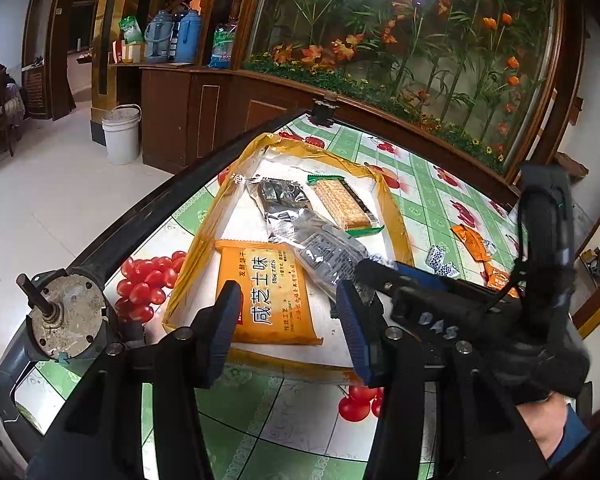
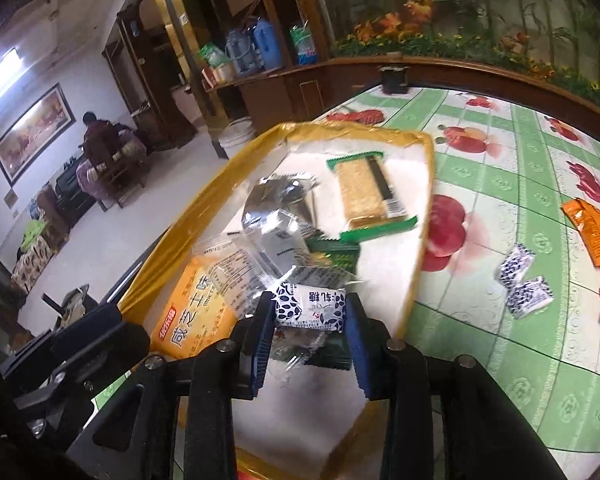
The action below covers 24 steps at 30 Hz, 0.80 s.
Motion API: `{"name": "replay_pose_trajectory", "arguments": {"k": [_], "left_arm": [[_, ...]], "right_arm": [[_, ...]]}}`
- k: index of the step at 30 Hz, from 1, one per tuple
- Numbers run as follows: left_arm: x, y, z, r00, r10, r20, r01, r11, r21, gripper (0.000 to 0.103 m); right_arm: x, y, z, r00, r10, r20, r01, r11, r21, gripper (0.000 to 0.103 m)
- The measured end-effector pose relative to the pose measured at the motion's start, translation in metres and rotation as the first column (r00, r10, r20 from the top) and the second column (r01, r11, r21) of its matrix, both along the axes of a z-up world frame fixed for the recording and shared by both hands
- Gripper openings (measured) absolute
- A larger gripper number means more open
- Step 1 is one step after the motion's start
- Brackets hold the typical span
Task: Organize snacks
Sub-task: 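Carry the candy pack into the yellow tray and open the right gripper, then grasp the silver foil bag with the left gripper while the right grasps the orange soda cracker pack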
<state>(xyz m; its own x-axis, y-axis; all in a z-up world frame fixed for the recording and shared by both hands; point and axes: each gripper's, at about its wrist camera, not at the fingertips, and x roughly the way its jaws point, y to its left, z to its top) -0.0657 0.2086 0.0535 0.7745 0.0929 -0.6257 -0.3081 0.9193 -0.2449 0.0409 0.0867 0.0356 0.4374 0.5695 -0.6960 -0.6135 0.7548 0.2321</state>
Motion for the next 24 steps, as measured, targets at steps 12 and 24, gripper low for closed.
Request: {"name": "replay_pose_trajectory", "arguments": {"k": [12, 24], "left_arm": [[-0.001, -0.027, 0.008, 0.999, -0.05, -0.005, 0.05, 0.998, 0.046, 0.048], [0.0, -0.112, 0.015, 0.952, -0.306, -0.019, 0.307, 0.947, 0.092, 0.048]], "right_arm": [[0.01, -0.052, 0.04, 0.998, -0.041, -0.046, 0.049, 0.983, 0.177, 0.051], [0.004, -0.22, 0.041, 0.942, -0.324, -0.087, 0.334, 0.931, 0.147, 0.051]]}}
